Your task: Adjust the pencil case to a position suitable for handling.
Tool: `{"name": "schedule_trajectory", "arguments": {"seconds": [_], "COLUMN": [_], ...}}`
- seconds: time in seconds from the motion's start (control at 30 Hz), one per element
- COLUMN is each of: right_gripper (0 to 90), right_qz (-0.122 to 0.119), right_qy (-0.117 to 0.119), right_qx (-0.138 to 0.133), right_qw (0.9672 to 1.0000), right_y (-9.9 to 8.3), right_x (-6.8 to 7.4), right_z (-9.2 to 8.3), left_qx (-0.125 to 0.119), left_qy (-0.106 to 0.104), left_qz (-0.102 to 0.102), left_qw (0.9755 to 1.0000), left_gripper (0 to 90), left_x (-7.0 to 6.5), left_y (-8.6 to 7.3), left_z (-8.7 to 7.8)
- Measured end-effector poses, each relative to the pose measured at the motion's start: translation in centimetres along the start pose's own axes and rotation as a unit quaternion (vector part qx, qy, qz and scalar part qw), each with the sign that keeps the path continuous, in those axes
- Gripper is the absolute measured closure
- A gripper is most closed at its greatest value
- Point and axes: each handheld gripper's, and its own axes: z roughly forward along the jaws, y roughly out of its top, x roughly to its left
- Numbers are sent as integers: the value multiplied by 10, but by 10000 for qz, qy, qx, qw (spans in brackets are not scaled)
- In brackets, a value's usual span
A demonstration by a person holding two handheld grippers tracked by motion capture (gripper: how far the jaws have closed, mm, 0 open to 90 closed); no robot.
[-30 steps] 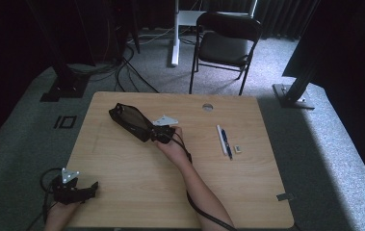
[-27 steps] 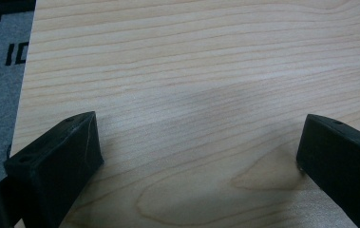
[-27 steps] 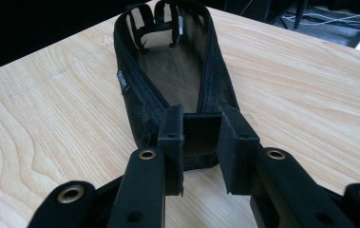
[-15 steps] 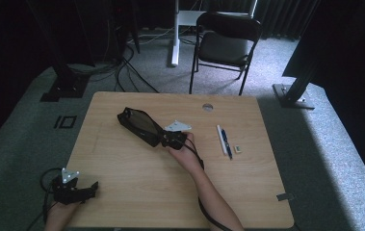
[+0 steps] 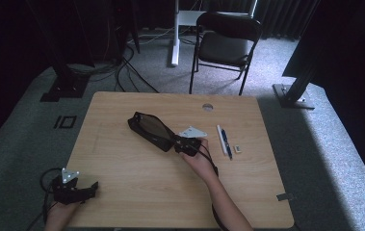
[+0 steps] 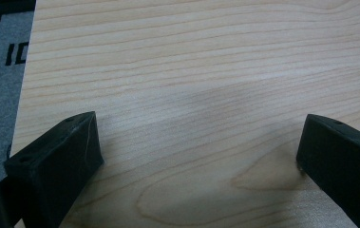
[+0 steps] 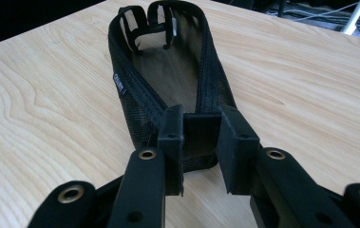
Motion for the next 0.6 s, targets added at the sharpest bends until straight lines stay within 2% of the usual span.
{"name": "schedule_trajectory", "arguments": {"seconds": [0.47,0.6], "right_gripper": [731,731], "right_qz": [1,64], "right_qy": [-194,-228], "right_qx": [-18,-31], "right_qw": [9998,9997], "right_y": [-24,-30], "right_x": [-18,-22], "right_z": [-40,-50], "left_qx": [0,1], "left_qy": [0,-1], "left_qz": [0,2], "left_qw": [10000,10000], "left_gripper": [12,12], "left_x": [0,0], "left_y": [0,0], "left_z": [0,0]}}
